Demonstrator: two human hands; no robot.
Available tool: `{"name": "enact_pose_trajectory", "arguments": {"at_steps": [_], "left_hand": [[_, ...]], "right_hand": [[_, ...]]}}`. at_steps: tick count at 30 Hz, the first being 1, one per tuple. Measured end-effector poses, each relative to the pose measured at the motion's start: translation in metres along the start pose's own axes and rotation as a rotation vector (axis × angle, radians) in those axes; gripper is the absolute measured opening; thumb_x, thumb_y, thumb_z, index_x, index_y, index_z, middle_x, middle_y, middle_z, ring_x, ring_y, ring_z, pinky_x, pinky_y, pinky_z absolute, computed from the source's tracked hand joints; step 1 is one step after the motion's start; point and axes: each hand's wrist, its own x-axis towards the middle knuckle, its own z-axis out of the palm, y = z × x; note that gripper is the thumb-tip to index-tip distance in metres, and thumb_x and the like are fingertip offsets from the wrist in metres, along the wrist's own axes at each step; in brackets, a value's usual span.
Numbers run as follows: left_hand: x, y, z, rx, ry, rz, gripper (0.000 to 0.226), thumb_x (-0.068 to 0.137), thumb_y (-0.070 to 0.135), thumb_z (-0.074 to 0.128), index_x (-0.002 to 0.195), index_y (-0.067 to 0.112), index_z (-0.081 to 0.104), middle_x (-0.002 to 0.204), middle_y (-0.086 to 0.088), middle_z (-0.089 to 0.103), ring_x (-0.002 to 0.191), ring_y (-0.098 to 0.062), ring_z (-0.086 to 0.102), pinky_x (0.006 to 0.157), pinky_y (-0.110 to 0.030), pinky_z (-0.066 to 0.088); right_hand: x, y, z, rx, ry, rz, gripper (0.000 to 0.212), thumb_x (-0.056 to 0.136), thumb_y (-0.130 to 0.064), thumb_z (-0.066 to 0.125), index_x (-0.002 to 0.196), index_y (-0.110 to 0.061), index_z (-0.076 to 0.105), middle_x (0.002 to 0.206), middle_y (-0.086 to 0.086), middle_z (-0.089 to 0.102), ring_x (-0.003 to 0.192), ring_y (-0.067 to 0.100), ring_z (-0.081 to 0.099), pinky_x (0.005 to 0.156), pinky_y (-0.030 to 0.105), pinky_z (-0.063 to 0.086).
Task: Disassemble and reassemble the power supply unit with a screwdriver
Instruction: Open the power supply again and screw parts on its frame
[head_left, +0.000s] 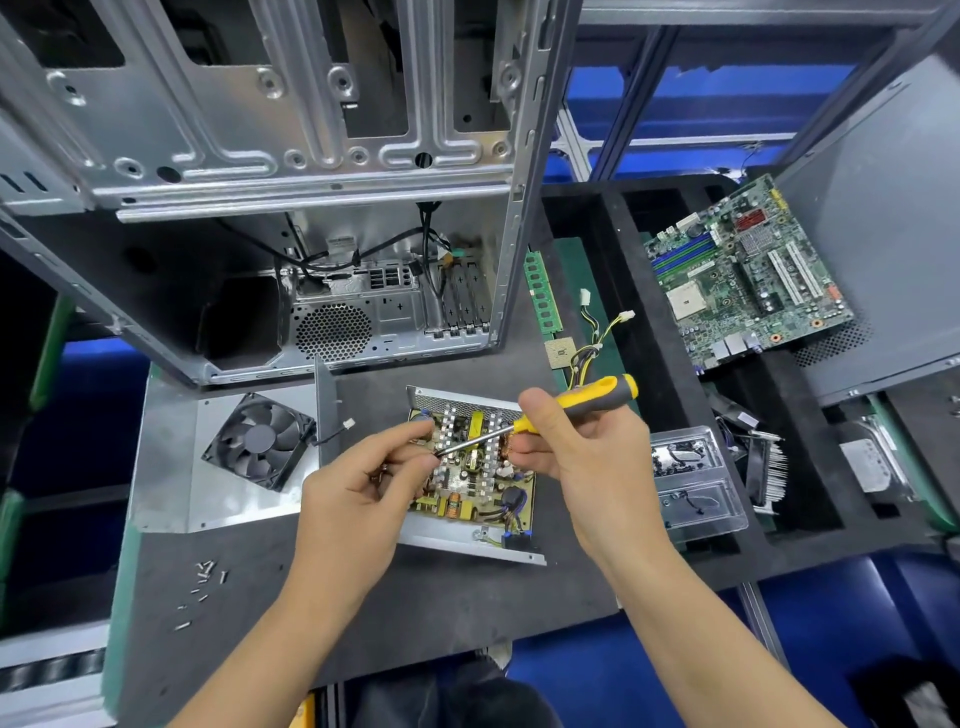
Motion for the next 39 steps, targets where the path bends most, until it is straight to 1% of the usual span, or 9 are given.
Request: {"name": "enact_pose_trajectory", "arguments": {"at_steps": [7, 14, 19, 22, 25, 29, 34, 37, 39], "left_hand": [[-0.004, 0.005, 0.001, 0.047, 0.018, 0.172, 0.03, 0.085, 0.027, 0.07, 0.114, 0.038, 0.07, 0.093, 0.014, 0.072, 0.085, -0.01, 0.069, 0.076, -0.018, 0.053], [-0.006, 0.007, 0.001, 0.077, 0.021, 0.264, 0.032, 0.086, 0.016, 0.071, 0.114, 0.03, 0.07, 0.096, 0.016, 0.071, 0.087, -0.01, 0.069, 0.076, -0.017, 0.052], [-0.005, 0.009, -0.002, 0.057, 0.012, 0.236, 0.029, 0.085, 0.028, 0.071, 0.113, 0.036, 0.069, 0.094, 0.015, 0.073, 0.086, -0.01, 0.07, 0.077, -0.017, 0.053], [-0.006, 0.009, -0.003, 0.063, 0.006, 0.233, 0.028, 0.086, 0.029, 0.07, 0.113, 0.036, 0.069, 0.095, 0.016, 0.073, 0.086, -0.01, 0.071, 0.078, -0.017, 0.053], [-0.007, 0.008, -0.002, 0.067, 0.008, 0.228, 0.03, 0.085, 0.021, 0.072, 0.112, 0.036, 0.07, 0.095, 0.018, 0.073, 0.087, -0.007, 0.07, 0.078, -0.014, 0.052], [-0.007, 0.008, -0.001, 0.069, -0.016, 0.227, 0.028, 0.086, 0.015, 0.069, 0.105, 0.035, 0.074, 0.097, 0.018, 0.072, 0.085, -0.006, 0.068, 0.076, -0.013, 0.05], [-0.008, 0.007, 0.0, 0.039, -0.051, 0.159, 0.032, 0.084, 0.018, 0.074, 0.113, 0.032, 0.07, 0.097, 0.013, 0.072, 0.078, -0.01, 0.065, 0.073, -0.017, 0.052], [-0.008, 0.004, -0.001, 0.004, -0.082, 0.061, 0.04, 0.076, 0.022, 0.079, 0.114, 0.032, 0.071, 0.094, 0.011, 0.071, 0.069, -0.016, 0.057, 0.066, -0.03, 0.049], [-0.008, 0.0, -0.005, 0.027, -0.096, 0.046, 0.038, 0.076, 0.028, 0.085, 0.111, 0.033, 0.072, 0.088, 0.011, 0.066, 0.066, -0.014, 0.051, 0.063, -0.029, 0.044]], "right_hand": [[-0.005, -0.008, 0.002, 0.022, 0.032, -0.031, 0.033, 0.059, -0.049, 0.083, 0.067, -0.02, 0.068, 0.058, 0.002, 0.064, 0.054, 0.021, 0.068, 0.052, 0.029, 0.057], [-0.007, -0.005, 0.001, 0.039, 0.033, -0.042, 0.031, 0.061, -0.05, 0.085, 0.065, -0.024, 0.069, 0.059, 0.0, 0.063, 0.054, 0.019, 0.067, 0.054, 0.028, 0.057], [-0.006, -0.008, -0.001, 0.023, -0.013, -0.028, 0.041, 0.062, -0.046, 0.084, 0.074, -0.012, 0.065, 0.062, 0.002, 0.063, 0.056, 0.019, 0.066, 0.057, 0.028, 0.056], [-0.005, -0.011, -0.003, -0.033, -0.08, -0.055, 0.021, 0.072, -0.036, 0.083, 0.069, -0.021, 0.068, 0.062, 0.002, 0.065, 0.058, 0.018, 0.066, 0.059, 0.028, 0.056], [-0.005, -0.013, -0.002, -0.054, -0.11, -0.104, 0.016, 0.075, -0.027, 0.081, 0.069, -0.024, 0.067, 0.061, 0.001, 0.064, 0.058, 0.018, 0.067, 0.059, 0.028, 0.057], [-0.006, -0.016, 0.0, -0.021, -0.074, -0.107, 0.017, 0.073, -0.032, 0.083, 0.068, -0.025, 0.068, 0.062, 0.002, 0.064, 0.057, 0.019, 0.067, 0.057, 0.028, 0.056], [-0.008, -0.017, 0.0, 0.017, -0.044, -0.082, 0.01, 0.07, -0.035, 0.078, 0.067, -0.029, 0.071, 0.061, 0.0, 0.063, 0.056, 0.018, 0.067, 0.056, 0.028, 0.056], [-0.008, -0.017, -0.002, 0.038, -0.026, -0.072, 0.016, 0.069, -0.036, 0.079, 0.069, -0.023, 0.069, 0.063, 0.002, 0.063, 0.056, 0.019, 0.066, 0.057, 0.029, 0.056], [-0.007, -0.018, -0.004, 0.025, -0.014, -0.087, 0.016, 0.07, -0.036, 0.079, 0.068, -0.024, 0.069, 0.064, 0.003, 0.063, 0.056, 0.019, 0.065, 0.057, 0.029, 0.056]]}}
